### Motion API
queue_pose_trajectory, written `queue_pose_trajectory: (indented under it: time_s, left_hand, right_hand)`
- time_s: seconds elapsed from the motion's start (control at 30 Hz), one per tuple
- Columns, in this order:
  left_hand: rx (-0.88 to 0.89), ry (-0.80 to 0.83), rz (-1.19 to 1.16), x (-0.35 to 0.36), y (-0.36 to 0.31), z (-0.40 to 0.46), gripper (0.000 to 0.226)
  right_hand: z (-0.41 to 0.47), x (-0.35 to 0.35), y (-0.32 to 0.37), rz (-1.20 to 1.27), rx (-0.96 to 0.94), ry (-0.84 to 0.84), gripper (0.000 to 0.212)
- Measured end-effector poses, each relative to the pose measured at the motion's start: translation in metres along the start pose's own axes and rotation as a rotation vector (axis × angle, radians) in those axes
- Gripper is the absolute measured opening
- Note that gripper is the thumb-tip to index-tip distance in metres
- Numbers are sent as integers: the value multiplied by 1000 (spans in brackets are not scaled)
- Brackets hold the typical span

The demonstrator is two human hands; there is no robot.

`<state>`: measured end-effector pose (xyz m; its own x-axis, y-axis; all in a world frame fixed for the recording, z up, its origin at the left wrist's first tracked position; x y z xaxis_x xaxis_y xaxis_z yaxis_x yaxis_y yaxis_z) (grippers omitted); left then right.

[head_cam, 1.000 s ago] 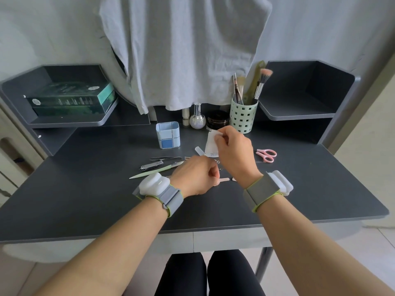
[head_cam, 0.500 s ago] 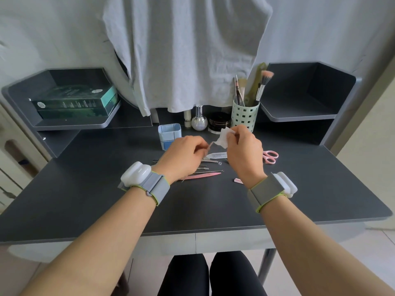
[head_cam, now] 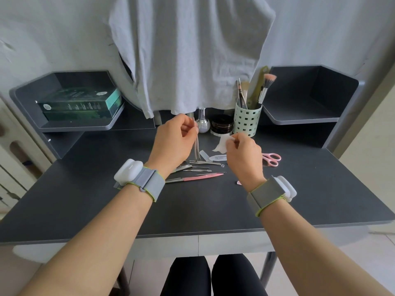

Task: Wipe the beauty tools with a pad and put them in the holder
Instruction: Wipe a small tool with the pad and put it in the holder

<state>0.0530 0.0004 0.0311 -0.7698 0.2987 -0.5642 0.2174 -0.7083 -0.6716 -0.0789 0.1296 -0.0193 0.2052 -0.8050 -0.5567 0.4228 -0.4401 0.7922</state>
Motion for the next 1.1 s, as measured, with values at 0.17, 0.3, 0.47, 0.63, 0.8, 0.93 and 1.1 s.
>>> queue_pose_trajectory:
  time_s: [0.17, 0.3, 0.47, 0.63, 0.8, 0.93, 1.1]
  left_hand:
    - [3, -52, -27, -4, -5, -4, 4]
    - [-6, -45, -60, -3, -5, -8, 4]
    - [-23, -39, -105, 2, -3, -13, 6]
    - [-31, -75, -132, 1, -4, -18, 9]
    - [-55, -72, -159, 5, -4, -23, 10]
    - [-80, -16, -117, 10, 2, -29, 10]
    - [-111, 71, -123, 15, 8, -30, 24]
  right_hand:
    - [-5, 10, -1, 42, 62, 80, 24]
    - [-8, 14, -1, 120, 143, 164, 22]
    - [-11, 15, 2, 188, 211, 185, 25]
    - [-14, 17, 2, 231, 243, 173, 27]
    - [-19, 26, 2, 415, 291, 218, 28]
    - [-15, 30, 2, 555, 323, 178, 25]
    - [-13, 26, 7, 598, 321, 99, 22]
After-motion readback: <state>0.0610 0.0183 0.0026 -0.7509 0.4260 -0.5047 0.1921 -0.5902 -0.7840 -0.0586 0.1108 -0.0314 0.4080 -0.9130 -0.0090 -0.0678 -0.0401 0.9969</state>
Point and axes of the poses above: each hand's wrist, its own z-axis towards the middle knuckle, its own x-axis out of the palm, y = z × x, the point moved 4 cm from there along z, towards the middle knuckle, and after that the axes turned 3 degrees about z, right-handed, at the moved point
